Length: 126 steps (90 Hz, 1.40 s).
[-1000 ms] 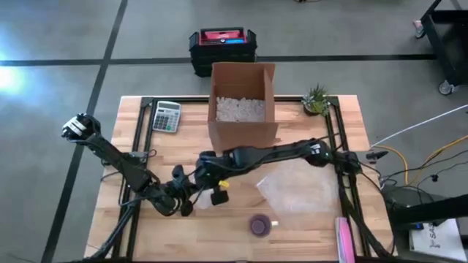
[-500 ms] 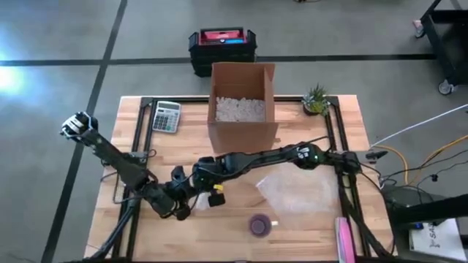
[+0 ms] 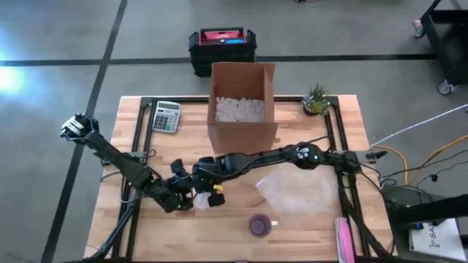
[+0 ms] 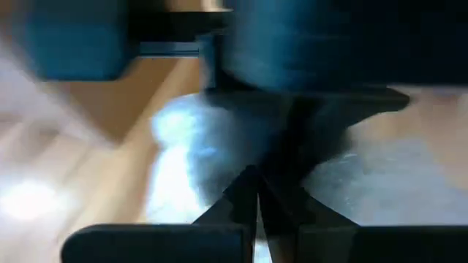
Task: Wrap mug
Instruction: Wrap the yellow mug with bubble wrap
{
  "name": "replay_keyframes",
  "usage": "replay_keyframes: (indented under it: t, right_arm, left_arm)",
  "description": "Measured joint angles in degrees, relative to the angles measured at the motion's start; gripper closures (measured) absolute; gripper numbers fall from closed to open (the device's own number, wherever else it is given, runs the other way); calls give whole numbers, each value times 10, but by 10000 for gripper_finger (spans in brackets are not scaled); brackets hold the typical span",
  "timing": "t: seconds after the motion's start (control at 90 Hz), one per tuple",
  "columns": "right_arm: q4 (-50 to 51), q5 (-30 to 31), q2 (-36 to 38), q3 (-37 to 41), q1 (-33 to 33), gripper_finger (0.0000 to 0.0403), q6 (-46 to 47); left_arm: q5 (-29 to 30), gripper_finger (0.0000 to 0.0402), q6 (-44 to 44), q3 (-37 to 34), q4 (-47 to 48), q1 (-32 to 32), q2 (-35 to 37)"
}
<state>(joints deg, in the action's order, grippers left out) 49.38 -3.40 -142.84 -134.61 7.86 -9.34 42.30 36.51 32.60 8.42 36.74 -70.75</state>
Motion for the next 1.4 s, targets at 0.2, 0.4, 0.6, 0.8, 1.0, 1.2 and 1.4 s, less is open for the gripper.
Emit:
replay_keyframes:
  t: [0.2, 0.4, 0.6, 0.8, 1.0, 1.2, 1.4]
  right_arm:
    - [26, 2, 34, 4, 1, 403, -1]
    - [49, 38, 92, 0, -6, 403, -1]
    - [36, 77, 56, 2, -18, 403, 12]
    - [27, 64, 14, -3, -10, 403, 20]
    - [27, 51, 11, -1, 2, 403, 23]
    - [26, 45, 16, 1, 3, 403, 23]
    - [24, 42, -6, 0, 1, 403, 32]
  left_arm:
    - [-3, 402, 22, -22, -28, -1, -9]
    - [-7, 402, 14, -17, -29, -1, -7]
    - [-9, 402, -1, -8, -26, -1, -7]
    - [-11, 402, -2, -8, -28, -1, -7]
    - [-11, 402, -2, -8, -28, -1, -6]
    - [-8, 402, 0, -8, -28, -2, -6]
    - [-8, 402, 0, -8, -28, -2, -6]
